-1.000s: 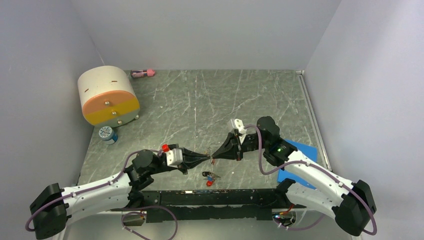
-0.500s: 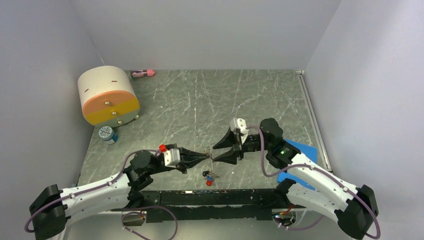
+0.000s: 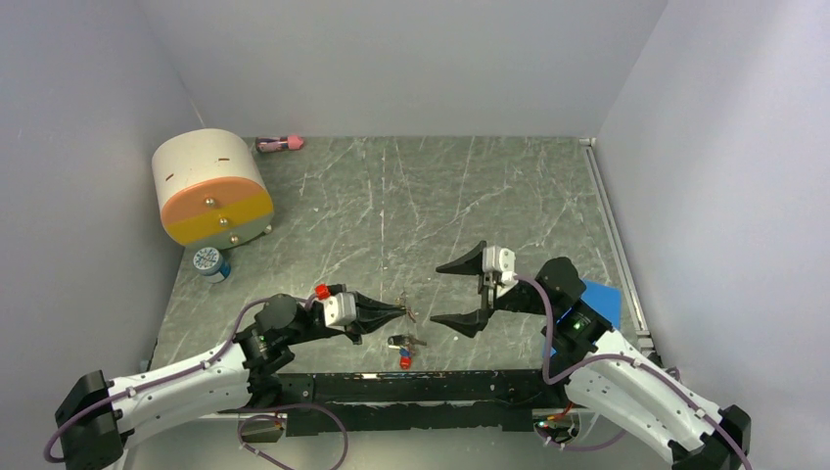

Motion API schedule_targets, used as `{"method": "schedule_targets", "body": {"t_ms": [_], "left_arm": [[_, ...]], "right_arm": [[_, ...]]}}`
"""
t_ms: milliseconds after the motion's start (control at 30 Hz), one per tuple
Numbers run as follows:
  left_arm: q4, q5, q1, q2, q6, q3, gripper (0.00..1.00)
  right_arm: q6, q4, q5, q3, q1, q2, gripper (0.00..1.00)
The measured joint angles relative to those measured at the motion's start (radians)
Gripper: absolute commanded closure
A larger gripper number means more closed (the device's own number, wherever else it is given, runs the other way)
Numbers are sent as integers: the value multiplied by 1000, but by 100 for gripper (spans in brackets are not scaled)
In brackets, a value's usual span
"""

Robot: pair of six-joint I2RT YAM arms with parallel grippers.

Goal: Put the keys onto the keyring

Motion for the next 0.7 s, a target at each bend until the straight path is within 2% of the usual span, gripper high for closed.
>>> {"method": "schedule_targets", "body": {"t_ms": [167, 333, 600, 700], "left_arm": [[-26, 1, 0, 14, 16, 7, 97], [-33, 1, 0, 35, 18, 17, 97], [-32, -10, 0, 52, 17, 17, 97], [-32, -14, 0, 56, 17, 17, 97]], "right_arm": [[25, 63, 42, -69, 0, -38, 1], [33, 79, 51, -66, 0, 3, 1], [143, 148, -6, -53, 1, 154, 13], [174, 202, -35, -53, 17, 167, 20]]}}
